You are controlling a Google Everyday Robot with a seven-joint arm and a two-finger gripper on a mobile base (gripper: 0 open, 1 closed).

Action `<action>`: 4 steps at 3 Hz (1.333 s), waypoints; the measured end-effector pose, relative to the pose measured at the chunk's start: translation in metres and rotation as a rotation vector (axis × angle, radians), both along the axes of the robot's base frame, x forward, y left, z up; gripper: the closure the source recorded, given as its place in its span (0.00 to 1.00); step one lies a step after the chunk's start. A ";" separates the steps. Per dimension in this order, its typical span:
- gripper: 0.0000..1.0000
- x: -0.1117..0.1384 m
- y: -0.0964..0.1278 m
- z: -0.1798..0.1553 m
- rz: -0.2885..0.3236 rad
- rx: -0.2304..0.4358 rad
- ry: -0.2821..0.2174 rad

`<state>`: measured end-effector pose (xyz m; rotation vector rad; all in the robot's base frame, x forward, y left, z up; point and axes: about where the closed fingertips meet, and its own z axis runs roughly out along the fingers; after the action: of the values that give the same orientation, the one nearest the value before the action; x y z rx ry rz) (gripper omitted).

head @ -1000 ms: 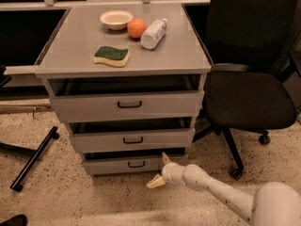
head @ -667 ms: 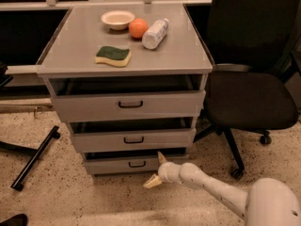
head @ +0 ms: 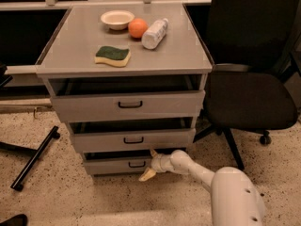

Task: Open bottom drawer

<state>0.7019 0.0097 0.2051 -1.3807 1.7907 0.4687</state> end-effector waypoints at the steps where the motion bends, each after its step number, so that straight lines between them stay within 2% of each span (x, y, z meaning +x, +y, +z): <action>1: 0.00 0.040 0.001 -0.010 0.013 -0.053 -0.011; 3: 0.00 0.036 0.000 -0.010 0.013 -0.053 -0.010; 4: 0.00 0.009 -0.035 -0.020 -0.017 -0.075 0.087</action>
Offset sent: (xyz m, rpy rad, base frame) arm 0.0586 -0.0474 -0.0479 -0.1534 0.1438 0.0087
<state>0.7113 -0.0250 0.1854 -1.4142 1.9057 0.4630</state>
